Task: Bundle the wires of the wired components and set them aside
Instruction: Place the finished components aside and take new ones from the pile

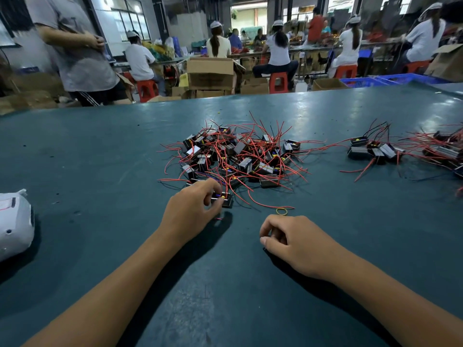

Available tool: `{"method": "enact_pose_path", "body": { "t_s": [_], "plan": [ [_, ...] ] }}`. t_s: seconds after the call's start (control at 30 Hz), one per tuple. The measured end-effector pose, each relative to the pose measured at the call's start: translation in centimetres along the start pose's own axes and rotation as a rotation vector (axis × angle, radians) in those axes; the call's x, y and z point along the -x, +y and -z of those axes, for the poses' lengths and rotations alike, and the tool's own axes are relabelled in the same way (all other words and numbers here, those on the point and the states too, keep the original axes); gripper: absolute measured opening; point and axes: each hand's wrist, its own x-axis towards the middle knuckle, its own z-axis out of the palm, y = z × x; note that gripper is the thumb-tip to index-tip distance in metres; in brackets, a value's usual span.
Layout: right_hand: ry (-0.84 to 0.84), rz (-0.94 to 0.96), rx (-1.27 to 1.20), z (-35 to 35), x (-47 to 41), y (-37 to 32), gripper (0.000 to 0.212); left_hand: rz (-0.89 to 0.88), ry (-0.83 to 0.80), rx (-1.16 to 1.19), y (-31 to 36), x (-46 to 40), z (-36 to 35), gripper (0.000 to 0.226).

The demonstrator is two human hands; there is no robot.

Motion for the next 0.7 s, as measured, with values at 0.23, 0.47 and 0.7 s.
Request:
{"method": "enact_pose_path", "body": {
  "t_s": [0.23,0.47,0.7],
  "plan": [
    [-0.004,0.006,0.003,0.05,-0.06,0.14,0.007,0.015,-0.082,-0.084,-0.41,0.20,-0.38,0.019],
    [-0.002,0.008,0.009,-0.28,-0.10,0.16,0.007,-0.008,-0.123,-0.124,0.00,0.65,-0.34,0.025],
    [-0.005,0.019,0.030,-0.49,-0.08,0.22,0.007,0.010,-0.184,-0.257,-0.13,0.74,-0.06,0.031]
  ]
}}
